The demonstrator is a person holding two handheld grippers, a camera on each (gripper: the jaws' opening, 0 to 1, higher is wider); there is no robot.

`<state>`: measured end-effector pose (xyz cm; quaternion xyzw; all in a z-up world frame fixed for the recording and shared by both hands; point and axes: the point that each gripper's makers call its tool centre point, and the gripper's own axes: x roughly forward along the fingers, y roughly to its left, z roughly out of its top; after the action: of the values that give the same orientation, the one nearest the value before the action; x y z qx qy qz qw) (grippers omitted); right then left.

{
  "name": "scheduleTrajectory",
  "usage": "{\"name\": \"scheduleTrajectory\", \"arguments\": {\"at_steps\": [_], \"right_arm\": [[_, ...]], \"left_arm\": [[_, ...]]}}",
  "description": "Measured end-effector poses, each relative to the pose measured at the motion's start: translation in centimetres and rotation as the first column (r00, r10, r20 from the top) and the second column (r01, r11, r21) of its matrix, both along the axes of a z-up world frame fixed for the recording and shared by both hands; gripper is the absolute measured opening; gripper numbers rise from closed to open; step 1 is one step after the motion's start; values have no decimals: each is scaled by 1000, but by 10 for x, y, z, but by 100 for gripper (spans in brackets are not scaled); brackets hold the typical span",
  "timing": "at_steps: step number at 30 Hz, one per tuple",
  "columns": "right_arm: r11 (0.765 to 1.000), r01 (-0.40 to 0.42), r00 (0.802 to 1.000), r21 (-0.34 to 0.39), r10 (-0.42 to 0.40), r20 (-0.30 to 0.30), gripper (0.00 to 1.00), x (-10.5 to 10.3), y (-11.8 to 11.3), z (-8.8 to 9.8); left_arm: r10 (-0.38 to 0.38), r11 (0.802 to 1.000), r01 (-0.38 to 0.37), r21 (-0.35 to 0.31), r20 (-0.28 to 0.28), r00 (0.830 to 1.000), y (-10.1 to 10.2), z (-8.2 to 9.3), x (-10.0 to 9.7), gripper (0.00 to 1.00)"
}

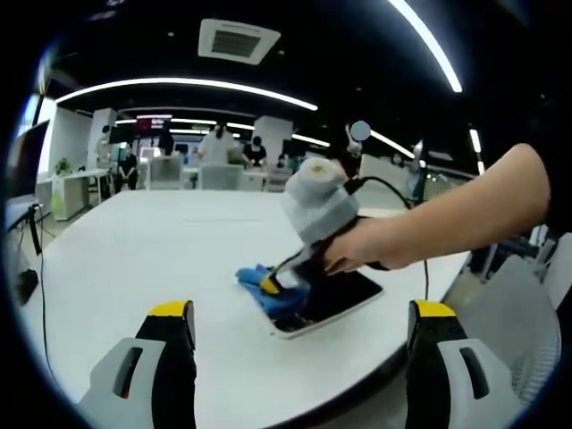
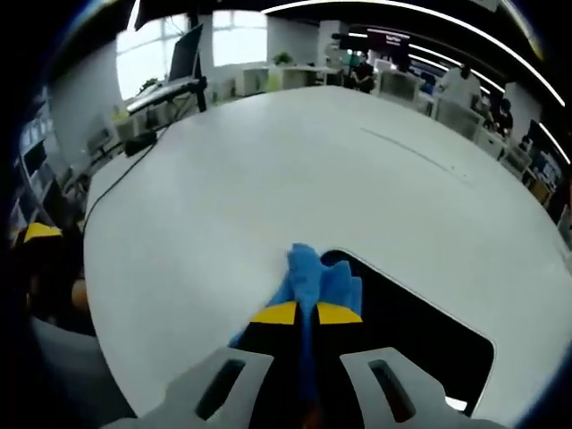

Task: Wipe the mirror surface with the cleaning cloth until all visible marks leave the cleaned area.

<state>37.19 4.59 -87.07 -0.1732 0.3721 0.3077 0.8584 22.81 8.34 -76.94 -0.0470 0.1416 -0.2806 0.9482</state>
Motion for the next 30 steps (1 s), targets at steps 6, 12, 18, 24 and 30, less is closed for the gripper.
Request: {"name": "scheduleTrajectory", "arguments": {"at_steps": [6,12,18,24,30], "right_arm": [[1000,-6,1000,0,6,0,0,-2,1,0],[1000,-5,1000,12,5,-1,0,1,1,-3],[999,-36,999,-1,36,9,1,-5,2,0],[997,-78,997,-13,78,18,1,-2,2,-1],[989,-144,989,-27,144,27,1,5,-1,-3]], "left_arm": [[2,1000,-2,1,-3,1000,0,0,0,99],[-5,1000,5,-1,-8,1000,-1,0,-1,98],[-2,1000,2,-2,-7,1000,0,0,-1,98],[2,1000,-2,-3,-3,1000,1,1,-2,99],[4,1000,-4,1,-4,1000,1,1,-2,99]]}}
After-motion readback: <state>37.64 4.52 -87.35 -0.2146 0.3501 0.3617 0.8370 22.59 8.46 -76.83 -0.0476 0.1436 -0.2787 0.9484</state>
